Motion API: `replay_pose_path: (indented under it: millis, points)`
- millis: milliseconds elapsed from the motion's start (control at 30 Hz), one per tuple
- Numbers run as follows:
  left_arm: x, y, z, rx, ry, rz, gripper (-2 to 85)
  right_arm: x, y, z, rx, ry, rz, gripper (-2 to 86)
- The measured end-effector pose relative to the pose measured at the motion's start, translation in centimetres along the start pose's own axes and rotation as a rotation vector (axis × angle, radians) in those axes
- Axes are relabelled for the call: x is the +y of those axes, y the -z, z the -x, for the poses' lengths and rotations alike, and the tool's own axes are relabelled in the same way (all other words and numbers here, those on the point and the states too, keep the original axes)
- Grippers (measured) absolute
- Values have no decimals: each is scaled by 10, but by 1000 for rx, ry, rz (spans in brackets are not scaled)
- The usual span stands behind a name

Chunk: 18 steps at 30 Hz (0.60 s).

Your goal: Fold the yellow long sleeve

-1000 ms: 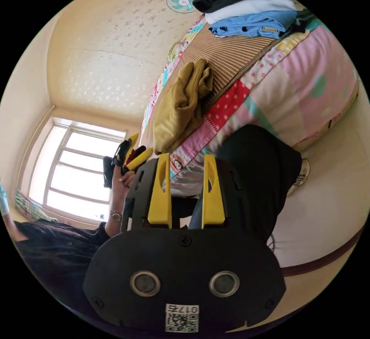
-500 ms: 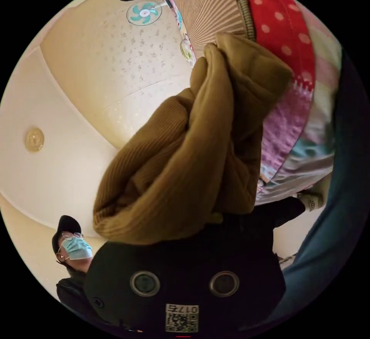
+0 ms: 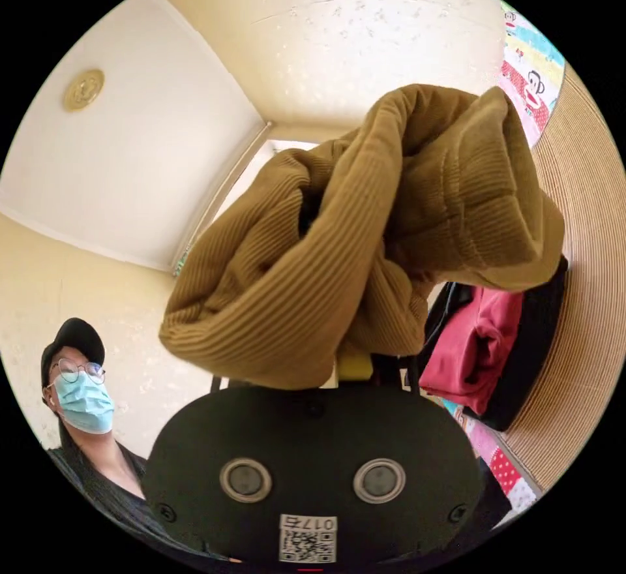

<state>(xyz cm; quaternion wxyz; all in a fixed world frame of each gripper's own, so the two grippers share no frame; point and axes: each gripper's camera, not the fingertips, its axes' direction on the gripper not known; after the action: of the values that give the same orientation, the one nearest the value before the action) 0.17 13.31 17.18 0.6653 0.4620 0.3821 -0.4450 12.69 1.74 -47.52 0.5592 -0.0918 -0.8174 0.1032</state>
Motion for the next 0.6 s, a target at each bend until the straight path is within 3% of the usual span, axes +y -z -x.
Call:
replay_pose_path:
  millis: [133,267,333,433,533,600]
  points:
    - [18,20,30,-27,102,-64,109,51,-97,-69,196,-37,40,103]
    - [20,22,34,-18,115,-66,109,150,-140,-183,406,-212,488,81]
    - [20,20,26,-34,76,-73,108,190,-117,-187,383,-97,611,59]
    - [19,8,9,-100,-1,-66,102,228,-45,-172,541,53,757,64]
    - [14,-30,-22,-207,-155,26,82,234,69,-149,798,179,733,62]
    - [11,-67,-48,-293,-294,128,64,223,180,-133,1123,166,617,59]
